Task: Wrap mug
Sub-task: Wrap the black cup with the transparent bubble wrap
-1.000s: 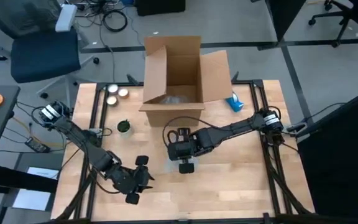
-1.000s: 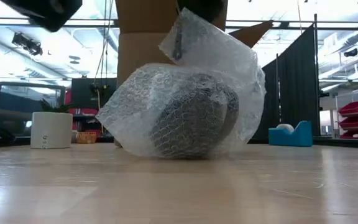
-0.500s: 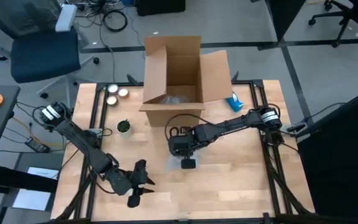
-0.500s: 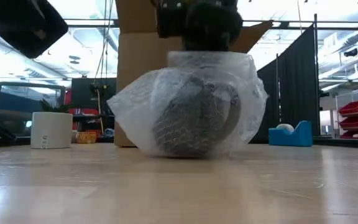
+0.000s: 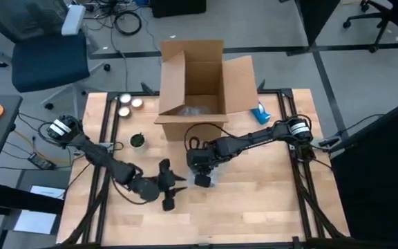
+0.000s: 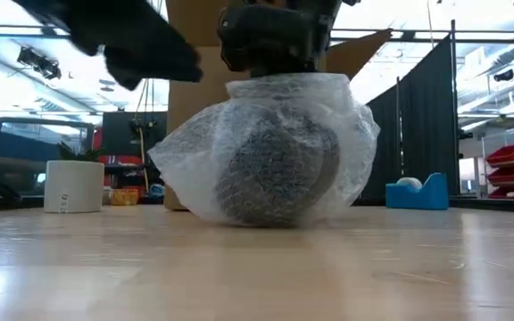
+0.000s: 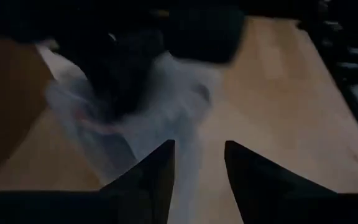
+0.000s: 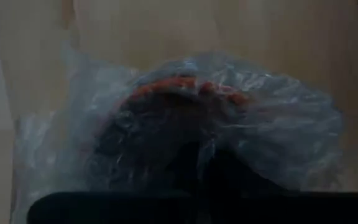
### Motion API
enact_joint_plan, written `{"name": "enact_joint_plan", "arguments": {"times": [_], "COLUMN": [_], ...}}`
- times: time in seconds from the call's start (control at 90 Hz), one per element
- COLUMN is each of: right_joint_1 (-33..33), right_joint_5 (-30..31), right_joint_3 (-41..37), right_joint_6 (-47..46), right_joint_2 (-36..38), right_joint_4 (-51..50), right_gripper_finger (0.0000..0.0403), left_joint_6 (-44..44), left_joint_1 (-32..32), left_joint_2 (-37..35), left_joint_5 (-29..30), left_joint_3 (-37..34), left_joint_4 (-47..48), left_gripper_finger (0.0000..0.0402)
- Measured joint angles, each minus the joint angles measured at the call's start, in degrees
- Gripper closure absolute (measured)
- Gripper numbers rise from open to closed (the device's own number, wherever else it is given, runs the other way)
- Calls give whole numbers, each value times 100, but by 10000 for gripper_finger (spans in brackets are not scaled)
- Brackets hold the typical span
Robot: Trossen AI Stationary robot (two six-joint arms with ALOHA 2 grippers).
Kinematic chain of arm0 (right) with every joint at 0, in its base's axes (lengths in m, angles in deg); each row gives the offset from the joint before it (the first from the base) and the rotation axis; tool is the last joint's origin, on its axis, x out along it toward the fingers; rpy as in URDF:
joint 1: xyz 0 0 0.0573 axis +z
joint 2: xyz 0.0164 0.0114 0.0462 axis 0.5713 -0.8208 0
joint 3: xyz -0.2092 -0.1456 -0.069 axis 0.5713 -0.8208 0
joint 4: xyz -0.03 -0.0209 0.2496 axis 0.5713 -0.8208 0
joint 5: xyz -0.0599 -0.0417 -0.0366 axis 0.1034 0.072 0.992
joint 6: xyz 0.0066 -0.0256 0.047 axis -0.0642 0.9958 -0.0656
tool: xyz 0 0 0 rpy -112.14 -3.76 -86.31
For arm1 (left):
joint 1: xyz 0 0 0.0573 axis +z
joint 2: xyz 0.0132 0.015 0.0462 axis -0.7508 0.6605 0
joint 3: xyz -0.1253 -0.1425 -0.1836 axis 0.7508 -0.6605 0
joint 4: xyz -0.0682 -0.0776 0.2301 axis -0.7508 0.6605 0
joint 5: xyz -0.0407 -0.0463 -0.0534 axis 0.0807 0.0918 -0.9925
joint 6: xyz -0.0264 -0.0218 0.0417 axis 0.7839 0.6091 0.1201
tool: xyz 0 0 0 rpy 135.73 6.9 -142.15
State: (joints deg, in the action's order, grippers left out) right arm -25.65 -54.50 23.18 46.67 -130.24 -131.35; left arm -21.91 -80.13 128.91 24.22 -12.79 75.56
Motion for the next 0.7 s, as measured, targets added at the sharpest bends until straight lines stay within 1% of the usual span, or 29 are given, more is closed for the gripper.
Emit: {"name": "enact_joint_plan", "arguments": {"times": [0.111,0.189,0.356,0.467,0.567,0.7], "right_joint_1": [-17,-20,158,301,345,213], "right_joint_5": [73,43,-59,-80,-61,42], "right_joint_3": [0,0,-2,-7,-7,-7], "right_joint_6": [-1230,-2026,-3025,-3305,-3288,-3133], "right_joint_2": [-1,-1,-3,-10,-10,-14], "right_joint_4": [-68,-186,-671,-776,-737,-603], "right_gripper_finger": [403,403,403,403,403,403], "left_joint_6": [-191,-258,-22,-101,-384,-660], "left_joint_1": [293,460,804,994,1144,1358], "left_joint_2": [-7,-33,-107,-109,-91,-90], "left_joint_5": [-61,-207,-882,-1103,-1217,-1235], "left_joint_3": [2,2,0,0,2,2], "left_joint_4": [-12,131,705,519,103,-202], "left_gripper_finger": [275,275,275,275,275,275]}}
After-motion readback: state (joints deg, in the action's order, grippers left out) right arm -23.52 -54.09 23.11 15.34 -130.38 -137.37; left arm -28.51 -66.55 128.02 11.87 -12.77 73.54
